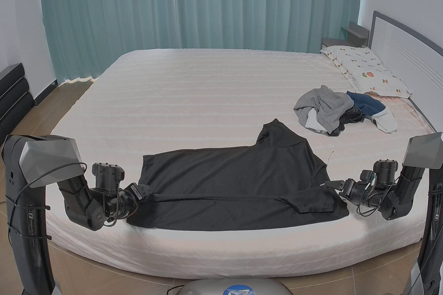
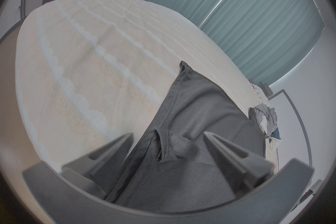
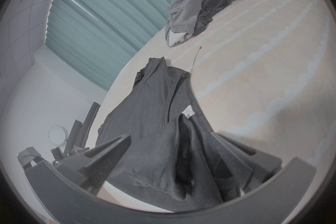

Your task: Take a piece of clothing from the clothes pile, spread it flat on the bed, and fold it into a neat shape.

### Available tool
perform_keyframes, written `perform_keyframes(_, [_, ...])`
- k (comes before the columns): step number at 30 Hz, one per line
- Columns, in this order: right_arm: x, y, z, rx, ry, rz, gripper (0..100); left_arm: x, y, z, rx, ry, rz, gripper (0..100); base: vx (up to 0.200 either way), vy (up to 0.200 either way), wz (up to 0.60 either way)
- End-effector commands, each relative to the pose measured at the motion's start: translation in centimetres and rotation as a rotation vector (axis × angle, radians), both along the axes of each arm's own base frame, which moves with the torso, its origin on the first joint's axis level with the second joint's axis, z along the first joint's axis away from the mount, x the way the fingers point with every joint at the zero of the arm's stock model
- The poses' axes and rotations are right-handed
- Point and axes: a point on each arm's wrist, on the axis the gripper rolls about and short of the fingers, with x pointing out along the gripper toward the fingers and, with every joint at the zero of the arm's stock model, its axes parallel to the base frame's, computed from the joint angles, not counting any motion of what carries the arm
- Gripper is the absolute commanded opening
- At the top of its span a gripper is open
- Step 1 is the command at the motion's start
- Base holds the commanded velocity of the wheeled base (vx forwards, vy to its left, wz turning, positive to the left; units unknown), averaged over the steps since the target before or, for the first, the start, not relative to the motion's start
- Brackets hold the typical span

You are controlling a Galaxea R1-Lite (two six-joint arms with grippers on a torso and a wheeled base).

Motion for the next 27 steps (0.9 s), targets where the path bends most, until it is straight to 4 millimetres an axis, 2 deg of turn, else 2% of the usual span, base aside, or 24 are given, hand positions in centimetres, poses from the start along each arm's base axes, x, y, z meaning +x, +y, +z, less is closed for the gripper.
perform_keyframes(1, [-0.1, -0.1, 1.3, 0.027, -0.043, -0.021, 100, 0.0, 0.0, 0.4, -0.029, -0.010, 0.023, 100, 0.000, 0.000, 0.00])
perform_keyframes(6, [-0.7, -0.2, 2.5, 0.069, -0.092, -0.051, 100, 0.0, 0.2, 2.0, -0.100, -0.044, 0.078, 100, 0.000, 0.000, 0.00])
perform_keyframes(8, [-1.1, -0.2, 3.4, 0.094, -0.110, -0.063, 100, -0.4, 0.4, 3.5, -0.130, -0.069, 0.084, 100, 0.000, 0.000, 0.00])
perform_keyframes(10, [-1.5, -0.1, 4.0, 0.116, -0.109, -0.070, 100, -1.0, 0.4, 4.1, -0.132, -0.075, 0.078, 100, 0.000, 0.000, 0.00])
perform_keyframes(15, [-2.2, 0.1, 4.8, 0.169, -0.092, -0.082, 100, -1.6, 0.5, 4.2, -0.146, -0.066, 0.086, 100, 0.000, 0.000, 0.00])
perform_keyframes(20, [-2.4, 0.3, 4.6, 0.169, -0.079, -0.081, 100, -1.7, 0.6, 4.3, -0.200, -0.051, 0.106, 100, 0.200, 0.000, 0.00])
perform_keyframes(24, [-2.4, 0.4, 4.6, 0.169, -0.077, -0.080, 100, -2.0, 0.2, 4.3, -0.208, -0.041, 0.089, 100, 0.200, 0.000, 0.00])
perform_keyframes(26, [-2.4, 0.4, 4.6, 0.169, -0.077, -0.078, 100, -2.4, -0.2, 4.4, -0.207, -0.037, 0.075, 100, 0.000, 0.000, 0.00])
perform_keyframes(27, [-2.4, 0.4, 4.6, 0.169, -0.076, -0.080, 100, -3.0, -1.0, 4.4, -0.205, -0.022, 0.048, 100, 0.000, 0.000, 0.00])
